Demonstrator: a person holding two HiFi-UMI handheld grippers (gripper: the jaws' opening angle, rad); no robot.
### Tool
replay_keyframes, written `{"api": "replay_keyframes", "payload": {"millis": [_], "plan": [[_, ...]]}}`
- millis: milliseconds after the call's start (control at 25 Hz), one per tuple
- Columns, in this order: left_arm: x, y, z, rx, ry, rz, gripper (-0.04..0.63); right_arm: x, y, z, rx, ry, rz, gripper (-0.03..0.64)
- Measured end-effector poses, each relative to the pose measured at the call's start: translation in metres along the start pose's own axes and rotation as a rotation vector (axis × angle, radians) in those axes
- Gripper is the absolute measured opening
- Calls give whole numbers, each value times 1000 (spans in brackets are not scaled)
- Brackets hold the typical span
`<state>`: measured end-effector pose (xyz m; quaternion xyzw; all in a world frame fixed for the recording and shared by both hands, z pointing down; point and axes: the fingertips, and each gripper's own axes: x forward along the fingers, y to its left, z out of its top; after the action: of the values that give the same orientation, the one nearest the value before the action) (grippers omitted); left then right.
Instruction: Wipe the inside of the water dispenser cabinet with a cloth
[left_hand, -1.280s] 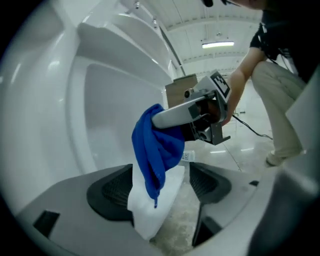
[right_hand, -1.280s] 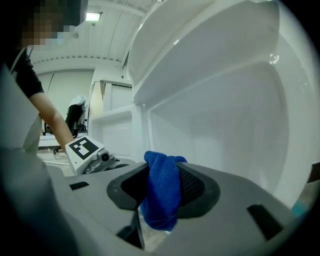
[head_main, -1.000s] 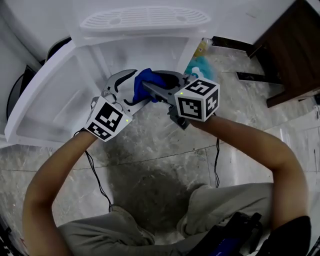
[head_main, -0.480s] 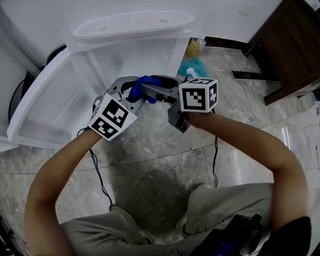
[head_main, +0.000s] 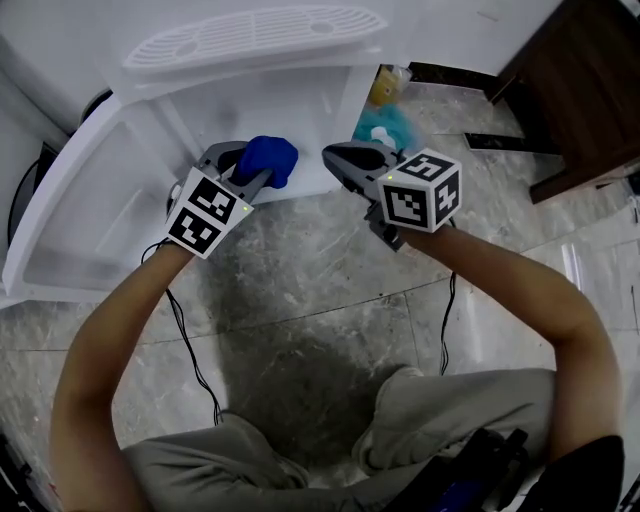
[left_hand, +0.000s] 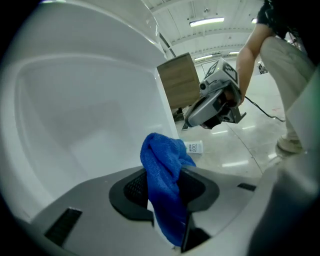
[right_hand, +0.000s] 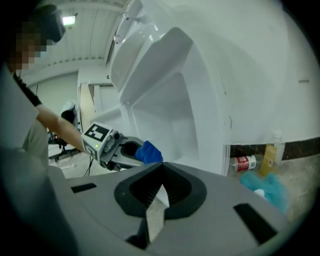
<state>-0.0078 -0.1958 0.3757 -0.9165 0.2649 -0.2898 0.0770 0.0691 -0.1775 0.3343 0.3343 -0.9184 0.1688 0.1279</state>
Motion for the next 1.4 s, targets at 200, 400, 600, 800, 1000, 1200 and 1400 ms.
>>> {"api": "replay_keyframes", "payload": {"millis": [200, 400, 600, 800, 1000, 1200, 1400], "plan": [[48, 2, -12, 101, 97, -4, 135, 3, 18, -31, -222, 99, 83, -2], [102, 22, -7, 168, 181, 45, 135, 2, 41, -66, -366, 181, 207, -2], [147, 34, -17, 253, 254, 96, 135, -11, 49, -92, -452, 230, 288, -2], [172, 47, -30, 377, 276, 161, 133, -21, 42, -112, -488, 272, 308, -2], [195, 84, -32, 261, 342, 281, 127, -26, 34, -123, -476, 295, 297, -2], [190, 81, -29, 274, 309, 293, 123, -24, 32, -129, -469, 320, 310, -2], [176, 58, -27, 407, 247, 267, 121, -15, 38, -129, -467, 326, 341, -2]]}}
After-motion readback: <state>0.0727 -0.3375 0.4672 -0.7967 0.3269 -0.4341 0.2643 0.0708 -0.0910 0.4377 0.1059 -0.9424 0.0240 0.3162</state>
